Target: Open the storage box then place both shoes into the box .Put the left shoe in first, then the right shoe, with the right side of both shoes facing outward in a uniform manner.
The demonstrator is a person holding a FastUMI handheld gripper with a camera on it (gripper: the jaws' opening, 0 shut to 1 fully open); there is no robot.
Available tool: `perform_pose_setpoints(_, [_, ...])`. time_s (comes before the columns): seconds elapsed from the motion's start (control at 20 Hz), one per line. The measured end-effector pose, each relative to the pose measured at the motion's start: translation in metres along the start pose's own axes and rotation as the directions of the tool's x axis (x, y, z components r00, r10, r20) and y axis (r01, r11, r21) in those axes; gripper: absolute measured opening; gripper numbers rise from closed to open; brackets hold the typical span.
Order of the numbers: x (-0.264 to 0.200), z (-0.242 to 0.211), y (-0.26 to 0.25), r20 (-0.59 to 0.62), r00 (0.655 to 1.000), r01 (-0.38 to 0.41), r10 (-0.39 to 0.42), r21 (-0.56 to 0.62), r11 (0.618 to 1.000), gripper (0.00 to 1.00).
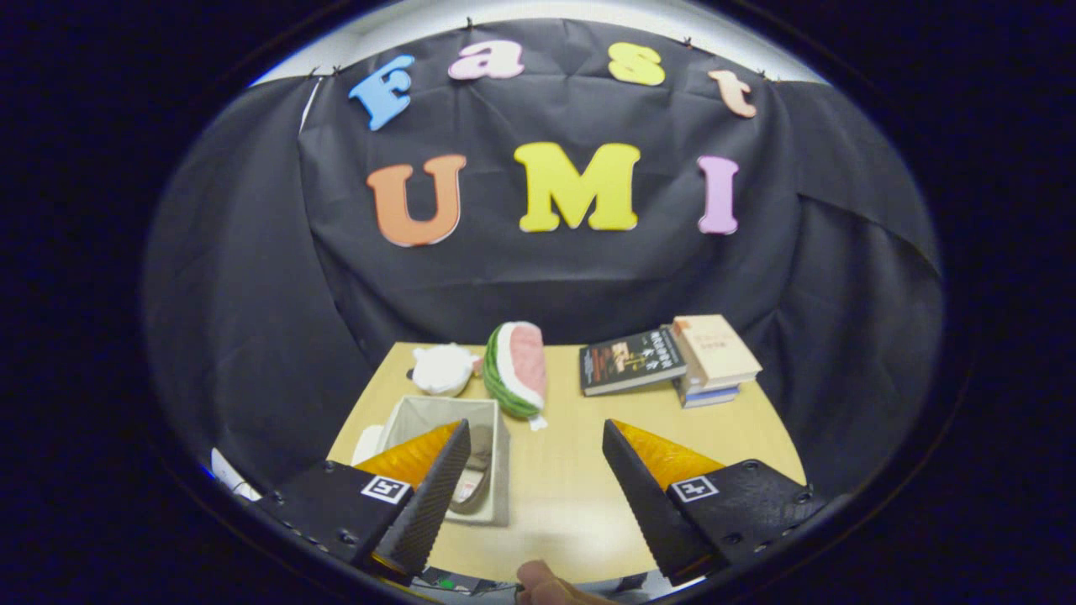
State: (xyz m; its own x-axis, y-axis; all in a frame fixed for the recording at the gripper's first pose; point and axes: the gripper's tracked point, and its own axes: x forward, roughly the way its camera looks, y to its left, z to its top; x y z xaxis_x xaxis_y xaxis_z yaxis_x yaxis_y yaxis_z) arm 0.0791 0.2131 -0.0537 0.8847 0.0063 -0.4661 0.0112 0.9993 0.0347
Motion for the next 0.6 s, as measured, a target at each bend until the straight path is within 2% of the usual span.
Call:
perform_pose_setpoints(0.15, [-0.039,0.031,-0.046,0.159,0.985,0.065,-0.064,-0.001,0.998,0.96])
perform_pose_setpoints(0.35, [-0.085,0.044,-0.089,0.327,0.942,0.081,-0.08,0.011,0.997,0.96])
perform_pose_setpoints(0.6, [-0.099,0.025,-0.131,0.371,0.927,0.059,-0.058,0.007,0.998,0.96])
